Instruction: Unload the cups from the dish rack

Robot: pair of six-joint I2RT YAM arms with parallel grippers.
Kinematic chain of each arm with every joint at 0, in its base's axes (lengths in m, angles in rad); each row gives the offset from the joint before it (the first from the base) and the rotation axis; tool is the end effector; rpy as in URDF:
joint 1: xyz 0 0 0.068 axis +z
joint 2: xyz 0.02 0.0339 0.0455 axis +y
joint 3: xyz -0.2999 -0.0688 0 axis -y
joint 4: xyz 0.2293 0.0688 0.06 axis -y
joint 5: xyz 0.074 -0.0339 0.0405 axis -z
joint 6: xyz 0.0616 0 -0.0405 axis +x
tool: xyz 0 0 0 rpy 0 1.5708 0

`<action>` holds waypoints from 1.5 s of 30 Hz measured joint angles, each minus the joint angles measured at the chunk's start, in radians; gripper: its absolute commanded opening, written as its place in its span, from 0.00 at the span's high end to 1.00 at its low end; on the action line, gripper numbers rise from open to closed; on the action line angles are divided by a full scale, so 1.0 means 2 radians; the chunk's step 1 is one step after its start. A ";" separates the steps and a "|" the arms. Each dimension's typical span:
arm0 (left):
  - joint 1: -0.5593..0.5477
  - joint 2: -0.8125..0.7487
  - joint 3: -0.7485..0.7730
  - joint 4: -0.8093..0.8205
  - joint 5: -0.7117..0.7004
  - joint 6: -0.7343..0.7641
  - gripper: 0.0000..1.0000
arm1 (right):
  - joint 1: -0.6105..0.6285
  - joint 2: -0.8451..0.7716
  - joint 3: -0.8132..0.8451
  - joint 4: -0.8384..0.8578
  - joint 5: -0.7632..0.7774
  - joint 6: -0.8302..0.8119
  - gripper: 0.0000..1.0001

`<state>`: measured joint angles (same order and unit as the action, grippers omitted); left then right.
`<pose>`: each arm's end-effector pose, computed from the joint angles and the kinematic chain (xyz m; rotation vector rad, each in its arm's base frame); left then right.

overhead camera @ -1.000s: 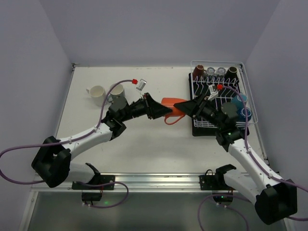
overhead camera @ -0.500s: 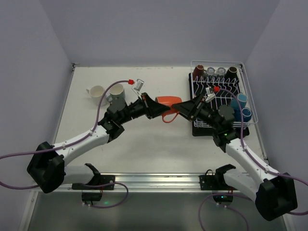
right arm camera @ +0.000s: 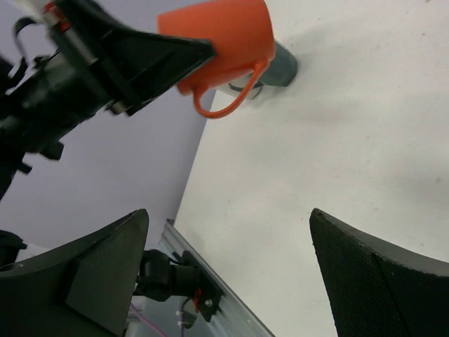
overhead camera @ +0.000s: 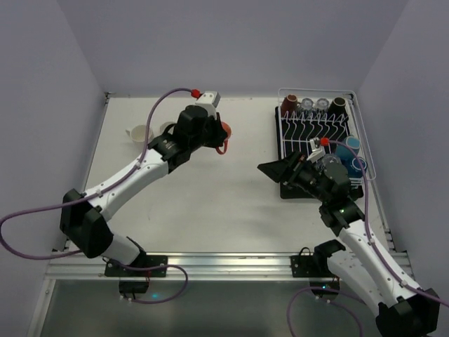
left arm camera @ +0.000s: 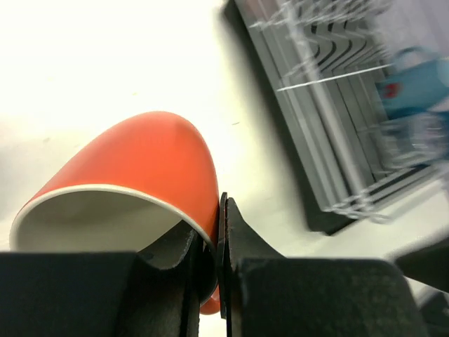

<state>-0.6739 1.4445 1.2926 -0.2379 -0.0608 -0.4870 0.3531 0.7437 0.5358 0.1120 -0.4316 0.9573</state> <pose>0.2706 -0.2113 0.3841 0.1480 2.0214 -0.6933 0.1463 0.0814 0.3155 0.1943 1.8340 1.3156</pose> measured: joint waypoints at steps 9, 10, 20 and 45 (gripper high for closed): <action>0.070 0.192 0.120 -0.142 -0.027 0.062 1.00 | 0.000 -0.078 0.003 -0.129 0.041 -0.072 0.01; 0.076 0.209 0.134 -0.152 -0.030 0.068 1.00 | 0.000 -0.083 0.003 -0.139 0.042 -0.077 0.01; 0.094 0.320 0.240 -0.198 -0.037 0.110 1.00 | 0.000 -0.090 0.003 -0.172 0.050 -0.100 0.01; 0.111 0.365 0.290 -0.221 -0.045 0.132 0.36 | 0.000 -0.088 0.082 -0.245 0.106 -0.137 0.01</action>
<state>-0.4526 2.1754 1.8729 -0.6800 -0.1505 -0.2234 0.3534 0.5682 0.7006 -0.3779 -0.2195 0.6830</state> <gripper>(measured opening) 0.574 0.990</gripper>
